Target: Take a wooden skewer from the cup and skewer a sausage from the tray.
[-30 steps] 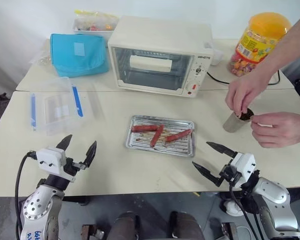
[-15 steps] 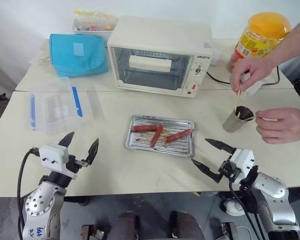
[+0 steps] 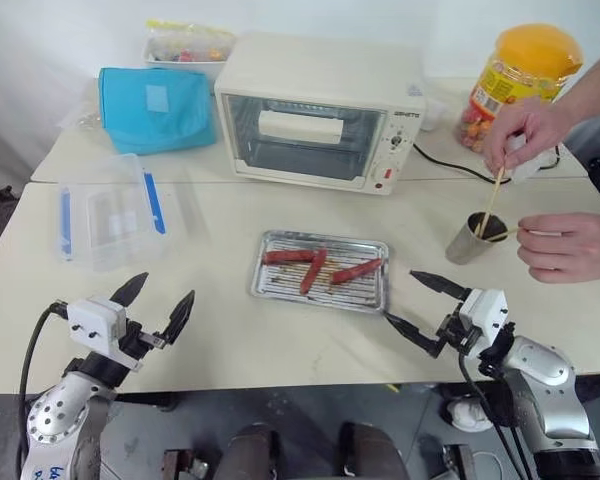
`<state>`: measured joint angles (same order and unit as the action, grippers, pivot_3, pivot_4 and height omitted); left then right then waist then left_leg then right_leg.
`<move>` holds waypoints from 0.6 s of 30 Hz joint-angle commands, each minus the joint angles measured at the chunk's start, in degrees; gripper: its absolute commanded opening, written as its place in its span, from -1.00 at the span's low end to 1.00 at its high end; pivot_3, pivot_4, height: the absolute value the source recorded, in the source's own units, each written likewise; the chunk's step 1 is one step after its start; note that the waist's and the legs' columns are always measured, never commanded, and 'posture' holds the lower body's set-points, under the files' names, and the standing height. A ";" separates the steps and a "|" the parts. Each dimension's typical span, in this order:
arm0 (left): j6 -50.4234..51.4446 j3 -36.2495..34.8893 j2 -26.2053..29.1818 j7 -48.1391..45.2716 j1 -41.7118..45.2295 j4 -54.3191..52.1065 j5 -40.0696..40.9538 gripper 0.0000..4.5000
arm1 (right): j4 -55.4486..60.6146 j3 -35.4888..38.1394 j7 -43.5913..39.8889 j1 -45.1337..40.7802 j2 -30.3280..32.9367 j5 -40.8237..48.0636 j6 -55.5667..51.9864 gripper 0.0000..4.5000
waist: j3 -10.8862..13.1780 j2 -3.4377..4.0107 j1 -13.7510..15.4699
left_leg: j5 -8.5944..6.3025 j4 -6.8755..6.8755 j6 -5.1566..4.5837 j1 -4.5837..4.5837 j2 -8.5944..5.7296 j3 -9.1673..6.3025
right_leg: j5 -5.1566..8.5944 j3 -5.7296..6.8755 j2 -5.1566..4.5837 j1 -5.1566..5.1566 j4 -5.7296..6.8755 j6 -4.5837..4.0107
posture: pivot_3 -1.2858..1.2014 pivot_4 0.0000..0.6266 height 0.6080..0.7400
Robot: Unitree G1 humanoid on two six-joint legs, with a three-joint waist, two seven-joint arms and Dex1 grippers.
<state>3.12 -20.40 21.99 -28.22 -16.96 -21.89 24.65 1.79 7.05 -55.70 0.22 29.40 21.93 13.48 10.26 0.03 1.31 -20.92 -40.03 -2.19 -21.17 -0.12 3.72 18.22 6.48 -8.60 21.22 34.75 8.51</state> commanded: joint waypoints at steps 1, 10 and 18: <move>0.18 -1.51 3.06 -4.23 -1.12 -1.76 2.49 0.97 | -0.78 0.25 -2.03 -1.37 0.60 1.76 0.42 1.00 | 0.00 0.00 -0.05 | 0.00 -0.01 0.00 0.00 0.00 -0.01 | 0.00 0.00 0.00 0.00 0.00 0.00 | 0.03 -0.52 1.00; 1.66 -2.93 6.61 -8.22 -3.05 -2.26 4.11 0.97 | -3.75 -0.13 -4.47 -2.71 0.00 1.51 1.39 1.00 | -0.01 0.02 -0.10 | 0.00 0.00 0.00 0.01 0.01 0.00 | 0.00 0.00 0.01 0.00 0.00 -0.01 | 0.03 -0.52 1.00; 0.87 -3.30 6.74 -9.54 -5.02 -2.74 3.04 0.97 | -5.45 -0.44 -5.96 -5.54 0.33 1.29 1.00 1.00 | -0.01 0.02 -0.12 | 0.00 0.01 0.00 0.01 0.01 0.00 | 0.00 0.00 0.01 0.01 0.00 -0.01 | 0.03 -0.52 1.00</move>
<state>5.02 -22.44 28.24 -37.25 -21.10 -22.14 27.66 -4.42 6.52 -61.06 -5.53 29.39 22.26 13.74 10.26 0.05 1.20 -20.92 -40.02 -2.19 -21.17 -0.11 3.72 18.22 6.49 -8.59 21.23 34.74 8.50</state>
